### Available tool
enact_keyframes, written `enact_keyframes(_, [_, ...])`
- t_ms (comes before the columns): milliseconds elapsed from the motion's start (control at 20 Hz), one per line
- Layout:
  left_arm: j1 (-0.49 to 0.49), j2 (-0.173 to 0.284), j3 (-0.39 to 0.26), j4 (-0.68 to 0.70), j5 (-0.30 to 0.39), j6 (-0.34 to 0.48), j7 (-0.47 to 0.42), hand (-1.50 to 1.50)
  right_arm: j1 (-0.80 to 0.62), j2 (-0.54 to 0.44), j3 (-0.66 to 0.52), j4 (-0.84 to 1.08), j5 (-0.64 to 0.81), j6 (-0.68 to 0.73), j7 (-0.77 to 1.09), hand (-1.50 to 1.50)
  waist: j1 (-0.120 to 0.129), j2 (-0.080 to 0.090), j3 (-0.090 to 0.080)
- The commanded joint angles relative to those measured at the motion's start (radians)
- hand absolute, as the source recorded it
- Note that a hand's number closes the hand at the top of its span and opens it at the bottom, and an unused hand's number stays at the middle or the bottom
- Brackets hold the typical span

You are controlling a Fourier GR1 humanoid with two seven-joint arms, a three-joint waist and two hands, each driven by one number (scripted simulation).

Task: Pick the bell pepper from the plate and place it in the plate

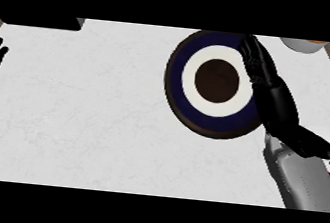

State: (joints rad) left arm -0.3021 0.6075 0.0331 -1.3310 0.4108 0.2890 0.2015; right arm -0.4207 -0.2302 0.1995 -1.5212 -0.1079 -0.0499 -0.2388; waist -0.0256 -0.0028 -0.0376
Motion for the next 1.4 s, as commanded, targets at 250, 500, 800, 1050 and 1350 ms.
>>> enact_keyframes(250, [0.166,0.076,-0.106,-0.045,-0.186,-0.044,-0.164,0.00,0.209,-0.001,-0.429,-0.033,-0.426,-0.049,0.084,-1.50,-0.067,-0.015,0.048])
enact_keyframes(500, [0.314,-0.003,-0.177,-0.085,-0.224,-0.030,-0.263,0.00,0.382,-0.096,-0.655,-0.030,-0.261,-0.297,-0.035,-1.50,-0.038,-0.016,0.038])
enact_keyframes(800, [0.406,-0.002,-0.161,-0.125,-0.254,-0.044,-0.374,0.00,0.666,0.011,-0.772,-0.292,-0.401,-0.199,-0.101,-1.50,0.008,-0.004,0.037])
enact_keyframes(1050, [0.387,-0.050,-0.193,-0.125,-0.299,-0.011,-0.342,0.00,0.873,-0.048,-0.741,-0.392,-0.378,-0.050,0.028,-1.50,0.007,-0.001,0.037])
enact_keyframes(1350, [0.386,-0.045,-0.200,-0.149,-0.307,-0.026,-0.335,0.00,0.988,-0.279,-0.778,-0.362,-0.277,0.032,0.222,-1.50,0.021,0.003,0.036])
